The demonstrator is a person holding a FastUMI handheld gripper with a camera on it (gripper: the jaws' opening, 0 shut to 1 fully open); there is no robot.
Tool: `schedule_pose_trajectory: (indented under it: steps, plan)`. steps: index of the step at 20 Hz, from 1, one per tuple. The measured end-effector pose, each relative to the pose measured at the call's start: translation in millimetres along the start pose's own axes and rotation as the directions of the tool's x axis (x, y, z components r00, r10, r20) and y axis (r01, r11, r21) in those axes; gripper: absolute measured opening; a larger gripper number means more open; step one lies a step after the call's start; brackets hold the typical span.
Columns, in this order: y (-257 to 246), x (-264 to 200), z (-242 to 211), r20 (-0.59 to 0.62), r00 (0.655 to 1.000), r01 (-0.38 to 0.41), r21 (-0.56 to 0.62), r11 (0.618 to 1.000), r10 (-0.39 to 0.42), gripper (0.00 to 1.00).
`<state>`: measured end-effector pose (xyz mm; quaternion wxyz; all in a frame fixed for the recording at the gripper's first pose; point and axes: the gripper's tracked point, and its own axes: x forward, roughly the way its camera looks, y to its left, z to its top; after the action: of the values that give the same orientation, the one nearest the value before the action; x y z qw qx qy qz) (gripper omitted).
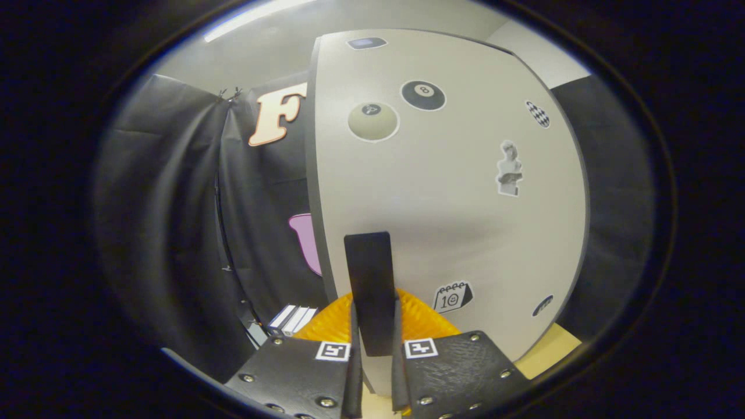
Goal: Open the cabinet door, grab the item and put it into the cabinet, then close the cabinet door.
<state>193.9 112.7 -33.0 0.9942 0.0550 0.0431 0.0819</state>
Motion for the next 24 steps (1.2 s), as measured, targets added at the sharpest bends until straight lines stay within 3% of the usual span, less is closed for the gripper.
schedule_pose_trajectory:
  steps: [11,19,24]
  plan:
    - [-42,-111,4,0.024,1.0,0.016,0.044,0.999,-0.017,0.2]
    - [-121,-215,10,0.035,0.988,0.147,0.054,0.988,-0.149,0.19]
    - [-170,-250,16,0.034,0.976,0.214,0.065,0.975,-0.217,0.19]
